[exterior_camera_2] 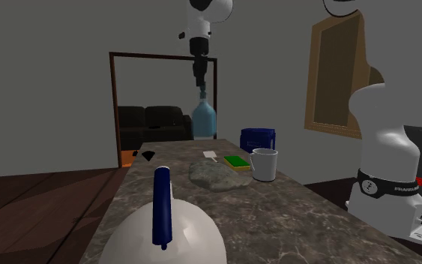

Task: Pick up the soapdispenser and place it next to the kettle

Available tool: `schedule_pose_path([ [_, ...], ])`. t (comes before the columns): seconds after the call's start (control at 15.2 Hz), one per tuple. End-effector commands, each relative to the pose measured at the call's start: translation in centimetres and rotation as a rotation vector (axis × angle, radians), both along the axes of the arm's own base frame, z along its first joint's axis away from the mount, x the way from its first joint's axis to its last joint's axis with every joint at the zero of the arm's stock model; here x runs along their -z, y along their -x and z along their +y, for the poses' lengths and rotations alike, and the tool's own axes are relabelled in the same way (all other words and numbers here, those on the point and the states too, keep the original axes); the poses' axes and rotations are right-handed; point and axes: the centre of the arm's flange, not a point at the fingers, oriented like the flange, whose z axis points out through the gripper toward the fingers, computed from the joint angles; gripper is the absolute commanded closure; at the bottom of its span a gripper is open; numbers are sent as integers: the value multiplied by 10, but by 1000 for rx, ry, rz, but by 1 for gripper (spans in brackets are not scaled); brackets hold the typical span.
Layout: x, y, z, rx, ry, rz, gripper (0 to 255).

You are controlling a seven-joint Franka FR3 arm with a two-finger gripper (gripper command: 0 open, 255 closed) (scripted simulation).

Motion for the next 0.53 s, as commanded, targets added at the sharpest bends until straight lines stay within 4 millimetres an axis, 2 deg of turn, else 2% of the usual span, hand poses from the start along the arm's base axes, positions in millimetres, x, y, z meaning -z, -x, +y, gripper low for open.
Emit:
schedule_pose_path([
  [0.0,-10,0,0,0,0,0,255],
  [0.46,-47,0,0,0,0,0,255],
])
